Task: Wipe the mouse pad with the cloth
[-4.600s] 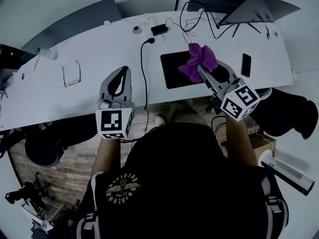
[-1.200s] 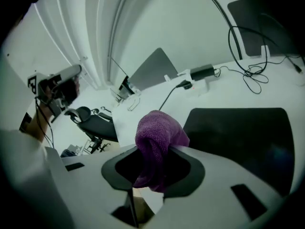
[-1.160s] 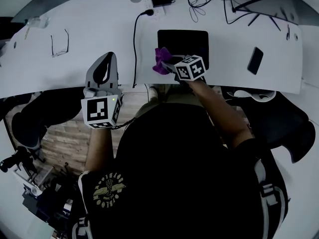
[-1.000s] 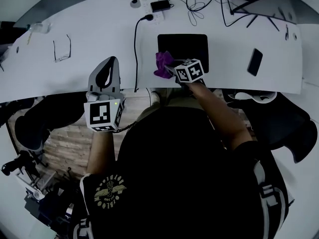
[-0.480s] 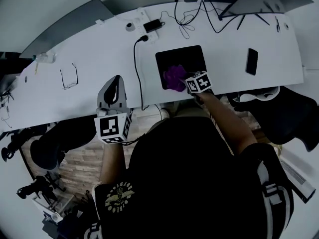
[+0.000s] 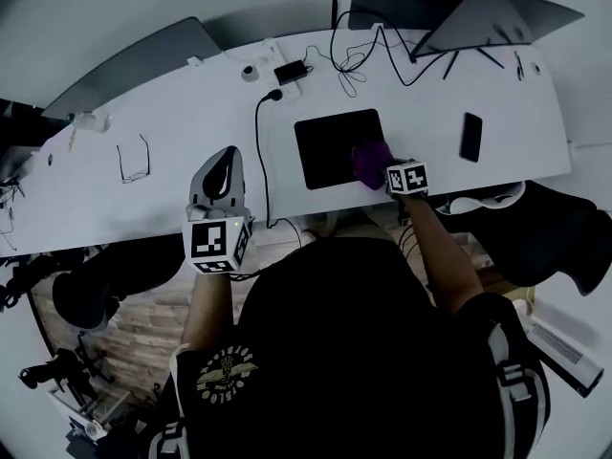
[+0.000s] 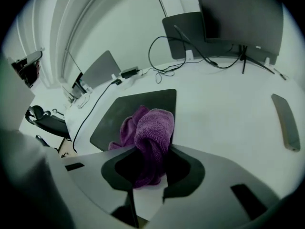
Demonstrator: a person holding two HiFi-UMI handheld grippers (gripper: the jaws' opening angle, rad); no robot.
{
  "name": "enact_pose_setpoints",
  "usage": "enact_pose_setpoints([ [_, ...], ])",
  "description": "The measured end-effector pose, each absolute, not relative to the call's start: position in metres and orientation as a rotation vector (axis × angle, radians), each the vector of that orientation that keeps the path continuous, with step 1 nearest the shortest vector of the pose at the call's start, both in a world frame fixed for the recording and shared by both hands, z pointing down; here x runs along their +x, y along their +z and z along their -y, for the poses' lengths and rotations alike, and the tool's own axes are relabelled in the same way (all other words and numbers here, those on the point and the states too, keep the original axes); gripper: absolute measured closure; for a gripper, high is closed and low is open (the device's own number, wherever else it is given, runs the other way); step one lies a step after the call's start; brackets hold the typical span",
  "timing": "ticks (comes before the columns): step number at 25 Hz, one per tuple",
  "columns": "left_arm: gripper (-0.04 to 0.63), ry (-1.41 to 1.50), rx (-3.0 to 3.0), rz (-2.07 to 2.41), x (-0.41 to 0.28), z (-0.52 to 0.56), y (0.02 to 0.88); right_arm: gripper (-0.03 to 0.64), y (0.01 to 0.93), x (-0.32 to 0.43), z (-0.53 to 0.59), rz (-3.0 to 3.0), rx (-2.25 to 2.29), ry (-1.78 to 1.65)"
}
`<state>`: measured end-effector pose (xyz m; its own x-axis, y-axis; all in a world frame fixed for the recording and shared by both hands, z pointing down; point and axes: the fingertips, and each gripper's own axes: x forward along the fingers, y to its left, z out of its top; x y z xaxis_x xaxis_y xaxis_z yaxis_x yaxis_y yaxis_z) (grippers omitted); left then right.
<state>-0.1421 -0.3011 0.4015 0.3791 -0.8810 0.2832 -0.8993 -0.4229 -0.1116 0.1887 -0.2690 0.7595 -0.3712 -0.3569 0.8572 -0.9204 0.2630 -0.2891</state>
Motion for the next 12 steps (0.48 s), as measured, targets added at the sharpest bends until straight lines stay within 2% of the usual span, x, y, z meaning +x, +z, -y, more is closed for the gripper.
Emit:
enact_pose_setpoints([
  [6,0.592,0.434,2.575,1.695,-0.15,0.305,0.381,0.506,0.742,0.216,0.267,1.877,1.27,1.069],
  [12,0.593,0.405,2.61,1.76,-0.153,0.298,0.358,0.506,0.642,0.187,0.281,2.17,1.347,0.891],
])
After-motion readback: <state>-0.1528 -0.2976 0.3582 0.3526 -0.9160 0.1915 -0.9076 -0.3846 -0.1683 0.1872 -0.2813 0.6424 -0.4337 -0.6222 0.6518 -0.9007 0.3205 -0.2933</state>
